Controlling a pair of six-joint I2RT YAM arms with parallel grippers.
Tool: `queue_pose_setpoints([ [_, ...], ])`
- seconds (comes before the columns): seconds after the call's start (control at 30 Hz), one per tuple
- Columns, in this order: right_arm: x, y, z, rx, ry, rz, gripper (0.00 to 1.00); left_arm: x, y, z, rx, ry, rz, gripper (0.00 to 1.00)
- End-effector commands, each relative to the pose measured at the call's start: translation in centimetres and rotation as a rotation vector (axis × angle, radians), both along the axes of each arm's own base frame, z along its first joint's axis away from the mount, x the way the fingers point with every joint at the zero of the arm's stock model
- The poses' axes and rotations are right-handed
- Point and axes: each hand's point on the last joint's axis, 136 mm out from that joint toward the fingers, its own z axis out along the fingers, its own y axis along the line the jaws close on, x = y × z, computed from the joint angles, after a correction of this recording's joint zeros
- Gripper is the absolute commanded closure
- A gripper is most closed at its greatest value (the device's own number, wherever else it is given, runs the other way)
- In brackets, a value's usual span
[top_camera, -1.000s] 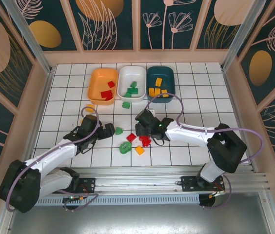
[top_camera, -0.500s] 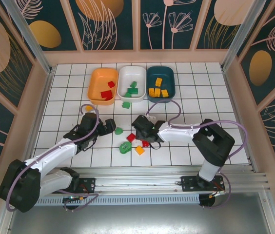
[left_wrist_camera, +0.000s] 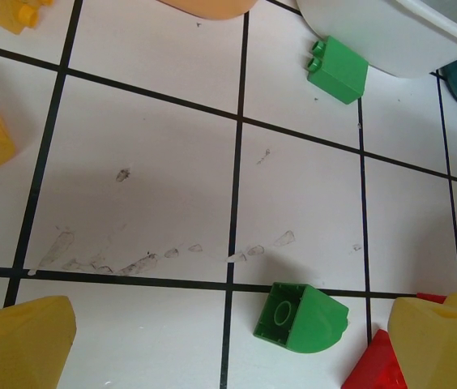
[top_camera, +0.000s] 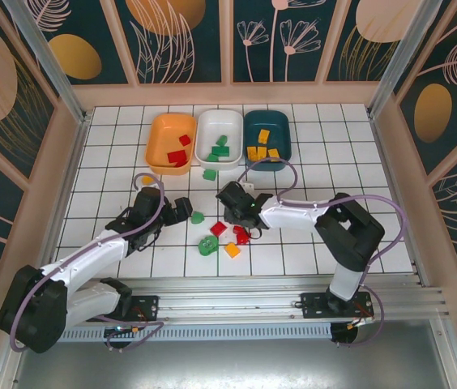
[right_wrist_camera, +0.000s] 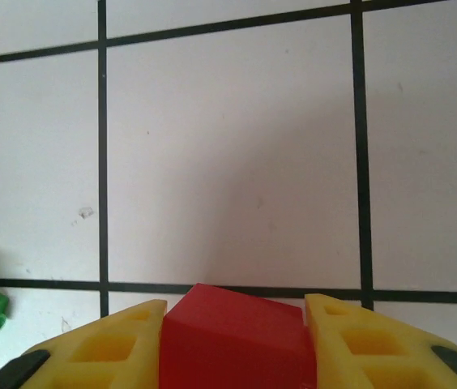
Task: Sort the legos into containers by color
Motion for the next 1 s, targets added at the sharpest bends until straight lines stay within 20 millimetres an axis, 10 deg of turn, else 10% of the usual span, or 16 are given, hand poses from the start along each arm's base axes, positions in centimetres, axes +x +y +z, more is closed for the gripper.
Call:
queue_pose_setpoints([
  [0.0,1.2,1.3,0.5,0.015,-0.043,0.036,0.64,0.7,-0.1,0.8,0.017,-0.019,-0.001,0.01],
  [0.27,2.8,2.6,0.7,-0.024,-0.083,0.096,0.62,0.9,-0.2,0.6,0.027,-0.008,-0.003,0.02],
  [0.5,2.8,2.4,-0.6,-0.104,-0.064,0.084,0.39,0.9,0.2,0.9,0.043,-0.017,0.003,0.01],
  [0.97,2.4,3.5,-1.1,-0.081,-0.037,0.104,0.56,0.4,0.9,0.9,0.074,-0.029,0.001,0.02],
])
